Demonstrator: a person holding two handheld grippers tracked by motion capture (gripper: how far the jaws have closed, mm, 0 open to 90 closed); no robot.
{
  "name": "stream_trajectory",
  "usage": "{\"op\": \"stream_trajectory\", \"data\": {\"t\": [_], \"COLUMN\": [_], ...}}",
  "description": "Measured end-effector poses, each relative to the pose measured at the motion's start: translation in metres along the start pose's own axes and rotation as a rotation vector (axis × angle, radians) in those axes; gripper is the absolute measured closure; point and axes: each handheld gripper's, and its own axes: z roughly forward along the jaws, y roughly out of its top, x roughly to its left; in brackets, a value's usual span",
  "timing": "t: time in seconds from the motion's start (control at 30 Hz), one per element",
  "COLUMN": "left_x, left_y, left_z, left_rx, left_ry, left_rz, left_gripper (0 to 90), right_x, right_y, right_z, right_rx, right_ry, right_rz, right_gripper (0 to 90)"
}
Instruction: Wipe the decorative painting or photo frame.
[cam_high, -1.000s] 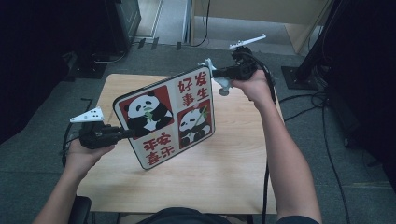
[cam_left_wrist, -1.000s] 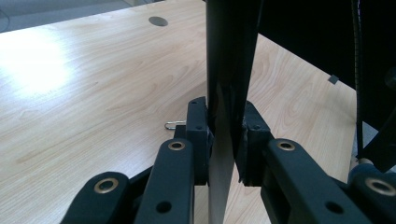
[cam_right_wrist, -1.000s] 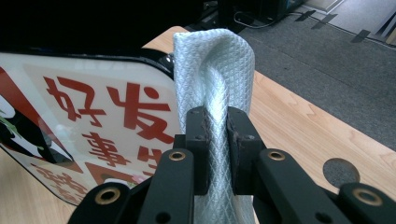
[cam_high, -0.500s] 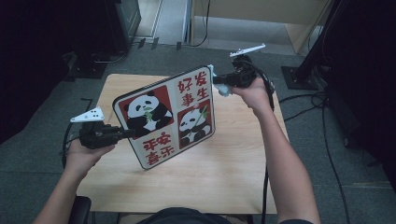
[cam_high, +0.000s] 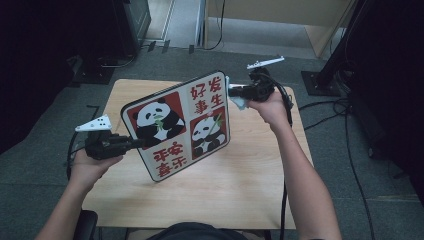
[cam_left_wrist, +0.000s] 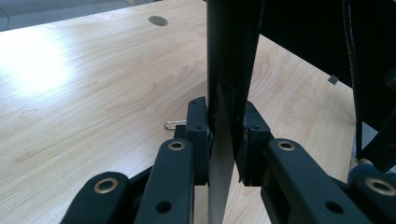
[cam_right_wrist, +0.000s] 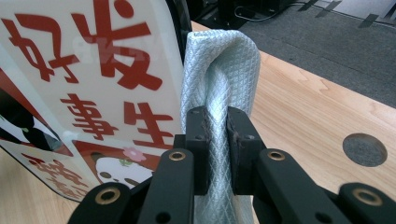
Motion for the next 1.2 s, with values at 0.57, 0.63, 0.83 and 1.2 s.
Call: {"op": "stream_trajectory", "data": {"t": [0.57,0.63,0.83,1.2], "left_x": [0.000,0.000,0.000,0.000], "left_y": [0.000,0.000,0.000,-0.001], "left_z": [0.000,0.000,0.000,0.000], "left_rx": [0.000,-0.001,-0.002,-0.005], "left_ry": [-0.001,0.000,0.000,-0.001], "left_rz": [0.000,-0.002,-0.002,-0.003], "left_gripper": [78.2,78.3,78.3,78.3], "right_x": [-0.006,-0.006,-0.008,-0.012], "right_y": [-0.023,-0.025,-0.031,-0.048], "right_z": [0.006,0.007,0.009,0.017], "right_rx": [0.012,0.012,0.016,0.031], "right_ry": [0.025,0.025,0.028,0.032], "right_rz": [0.024,0.025,0.034,0.049], "right_gripper": [81.4,81.4,81.4,81.4]}}
